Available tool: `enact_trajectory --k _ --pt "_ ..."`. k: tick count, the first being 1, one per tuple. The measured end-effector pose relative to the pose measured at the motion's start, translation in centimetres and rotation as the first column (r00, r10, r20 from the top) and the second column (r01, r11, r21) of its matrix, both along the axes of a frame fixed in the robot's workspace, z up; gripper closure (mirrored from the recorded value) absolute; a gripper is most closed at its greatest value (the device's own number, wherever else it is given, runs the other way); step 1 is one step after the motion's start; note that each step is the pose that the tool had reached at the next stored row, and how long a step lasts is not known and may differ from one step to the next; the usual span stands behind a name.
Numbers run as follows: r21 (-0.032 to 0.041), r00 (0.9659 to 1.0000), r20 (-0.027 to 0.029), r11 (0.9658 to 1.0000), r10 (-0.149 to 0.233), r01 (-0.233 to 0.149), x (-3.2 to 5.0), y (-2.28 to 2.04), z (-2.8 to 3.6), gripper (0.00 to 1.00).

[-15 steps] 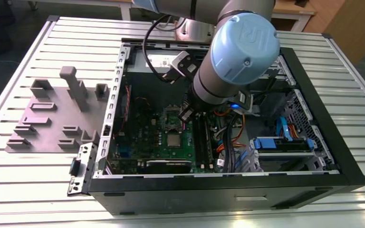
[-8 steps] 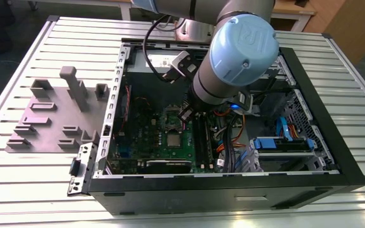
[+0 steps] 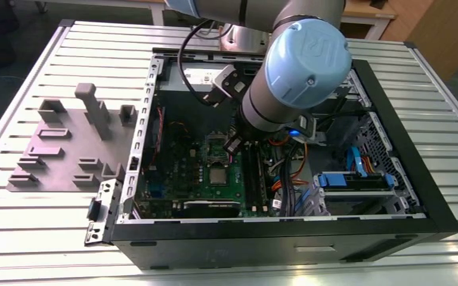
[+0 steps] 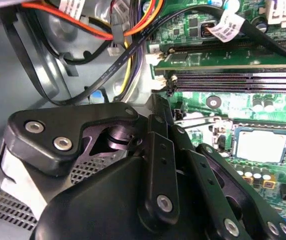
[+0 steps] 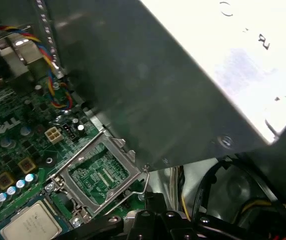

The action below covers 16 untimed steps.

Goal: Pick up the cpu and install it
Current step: 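Close the cpu cover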

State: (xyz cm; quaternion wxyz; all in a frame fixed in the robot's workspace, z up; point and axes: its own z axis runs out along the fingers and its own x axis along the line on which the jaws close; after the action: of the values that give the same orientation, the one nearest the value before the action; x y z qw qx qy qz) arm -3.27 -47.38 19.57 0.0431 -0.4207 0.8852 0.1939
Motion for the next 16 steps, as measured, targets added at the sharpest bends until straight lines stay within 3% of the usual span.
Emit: enact_trajectory --k 9,16 --pt "0.0087 0.9999 0.0098 1.0000 0.002 -0.002 0.04 0.02 -0.01 0.89" --pt "0.0088 0.9999 0.0126 1.0000 0.002 -0.002 0.05 0.04 -0.17 0.89"
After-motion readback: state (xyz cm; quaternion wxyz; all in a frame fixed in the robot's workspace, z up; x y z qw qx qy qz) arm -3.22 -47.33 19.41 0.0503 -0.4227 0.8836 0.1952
